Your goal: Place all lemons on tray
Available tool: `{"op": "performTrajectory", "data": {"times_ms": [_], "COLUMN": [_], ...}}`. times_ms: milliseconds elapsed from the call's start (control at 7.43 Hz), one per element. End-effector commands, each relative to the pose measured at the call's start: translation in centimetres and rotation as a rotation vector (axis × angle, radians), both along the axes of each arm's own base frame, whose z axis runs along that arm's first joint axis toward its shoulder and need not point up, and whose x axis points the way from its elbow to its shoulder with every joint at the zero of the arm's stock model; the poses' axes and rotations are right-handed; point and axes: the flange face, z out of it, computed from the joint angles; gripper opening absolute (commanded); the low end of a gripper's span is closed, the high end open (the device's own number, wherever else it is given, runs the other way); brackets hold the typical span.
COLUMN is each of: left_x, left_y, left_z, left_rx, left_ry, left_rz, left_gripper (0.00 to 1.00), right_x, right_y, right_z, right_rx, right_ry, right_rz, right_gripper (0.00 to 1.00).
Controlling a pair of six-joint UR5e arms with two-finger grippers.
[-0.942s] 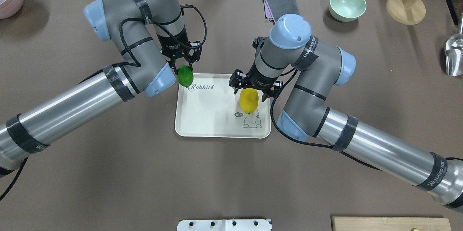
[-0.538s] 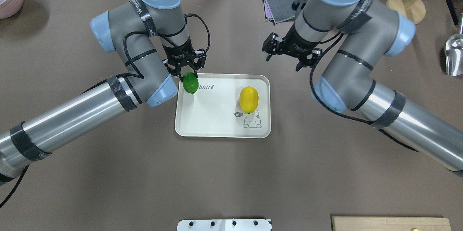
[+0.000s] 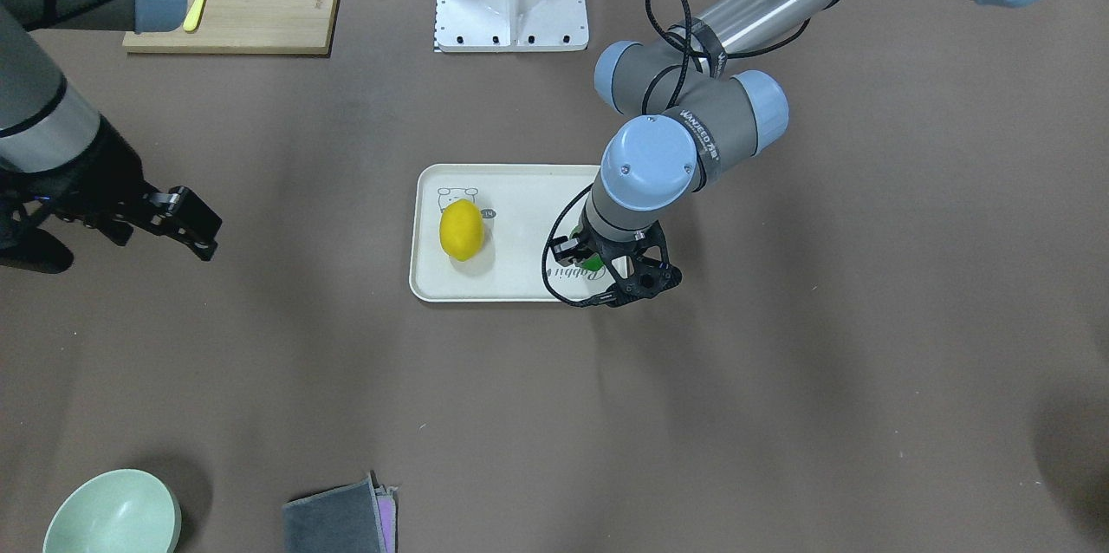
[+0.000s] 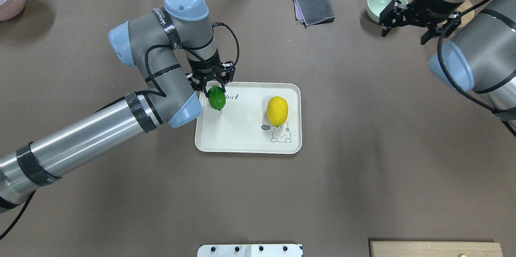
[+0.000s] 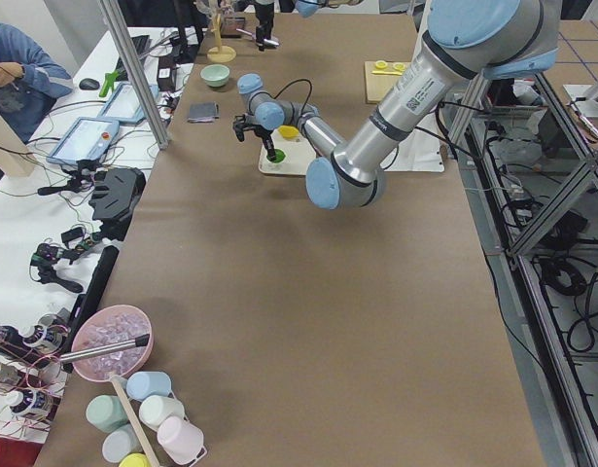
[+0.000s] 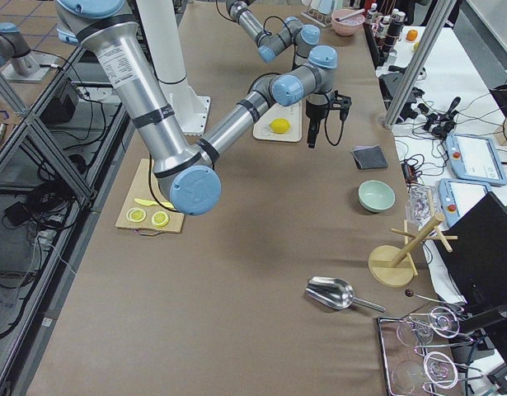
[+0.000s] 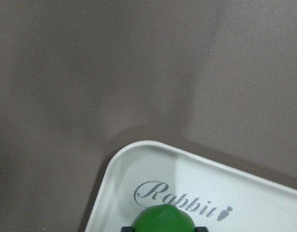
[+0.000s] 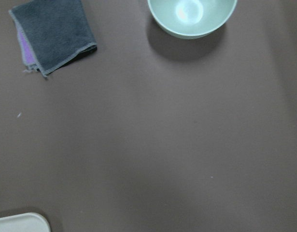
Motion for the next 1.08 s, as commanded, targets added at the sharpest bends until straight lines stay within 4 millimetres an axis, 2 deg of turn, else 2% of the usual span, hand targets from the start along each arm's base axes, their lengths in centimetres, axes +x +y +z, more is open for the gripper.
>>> {"op": "performTrajectory", "data": {"times_ms": [0,135,269,404,538,673,808,942], "left_x": [-0.3,-0.7,-2.5,-5.8,-11.2,-18.8,-26.4,-32.0], "left_y": [0.2,0.1,-0.5,-1.0,-2.1,-4.7,-5.9,-5.7], "left_z": [-0.5,-0.6,0.6,2.8,6.5,10.5,15.2,20.9], "left_rx": [0.008,0.007,0.000,0.024,0.079,0.133,0.192,0.231], "left_ry": [0.008,0.005,0.002,0.002,-0.025,-0.046,-0.057,-0.078], "left_rz": [-0.003,-0.003,-0.015,-0.020,0.017,0.068,0.117,0.165], "left_gripper": [0.98,0.98,0.98,0.98,0.98,0.98,0.98,0.98], "right_x": [10.4,14.3,16.7,18.5,20.5,22.0,22.2,23.3], "right_y": [3.0,4.1,4.3,5.3,6.4,6.1,5.8,5.9], "right_z": [8.5,13.0,15.8,18.4,20.9,22.6,26.0,29.7], "right_rx": [0.069,0.095,0.083,0.043,0.018,0.035,0.042,0.094], "right_ry": [0.093,0.131,0.145,0.147,0.152,0.147,0.105,0.074], "right_rz": [-0.116,-0.182,-0.200,-0.189,-0.186,-0.164,-0.167,-0.175], "right_gripper": [1.00,1.00,1.00,1.00,1.00,1.00,1.00,1.00]}}
